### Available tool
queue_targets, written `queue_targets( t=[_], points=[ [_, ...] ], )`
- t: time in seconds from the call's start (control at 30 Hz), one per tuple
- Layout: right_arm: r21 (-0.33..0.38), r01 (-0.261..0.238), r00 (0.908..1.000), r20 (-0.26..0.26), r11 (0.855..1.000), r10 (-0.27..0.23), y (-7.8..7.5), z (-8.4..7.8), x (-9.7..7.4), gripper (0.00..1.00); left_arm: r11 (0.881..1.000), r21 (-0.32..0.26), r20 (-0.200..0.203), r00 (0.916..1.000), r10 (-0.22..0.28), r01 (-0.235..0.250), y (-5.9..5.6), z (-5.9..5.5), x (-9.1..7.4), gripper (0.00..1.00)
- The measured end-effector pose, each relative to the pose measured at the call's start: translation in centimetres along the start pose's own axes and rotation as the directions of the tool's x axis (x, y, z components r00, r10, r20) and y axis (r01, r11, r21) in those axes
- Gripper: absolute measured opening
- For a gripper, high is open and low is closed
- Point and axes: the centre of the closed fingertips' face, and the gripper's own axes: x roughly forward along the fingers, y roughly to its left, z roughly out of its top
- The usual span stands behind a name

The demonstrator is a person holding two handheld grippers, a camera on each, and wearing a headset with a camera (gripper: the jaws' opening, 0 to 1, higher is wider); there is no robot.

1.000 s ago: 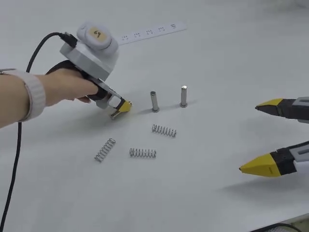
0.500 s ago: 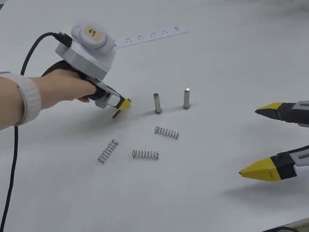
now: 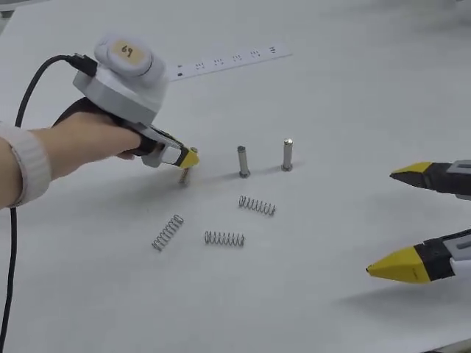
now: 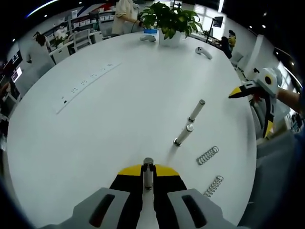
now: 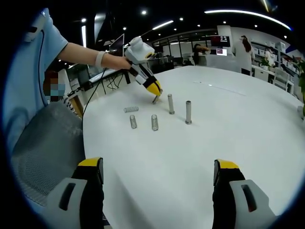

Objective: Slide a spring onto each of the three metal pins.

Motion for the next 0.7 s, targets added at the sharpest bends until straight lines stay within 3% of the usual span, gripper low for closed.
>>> queue_targets(
  t=[0.4,0.7],
  points=[
    [-0.005,-0.002,1.0000,-0.002,1.000,0.002,0.17,0.14,0.12,0.95,0.999,-0.039,0.071,0.9974,0.014,-0.011,-0.07,-0.12,-0.57,0.00],
    [-0.006,-0.004,1.0000,-0.002,1.000,0.004,0.38,0.13,0.17,0.95,0.999,-0.053,0.084,0.9964,0.009,-0.005,-0.52,-0.11,-0.65,0.00]
  ],
)
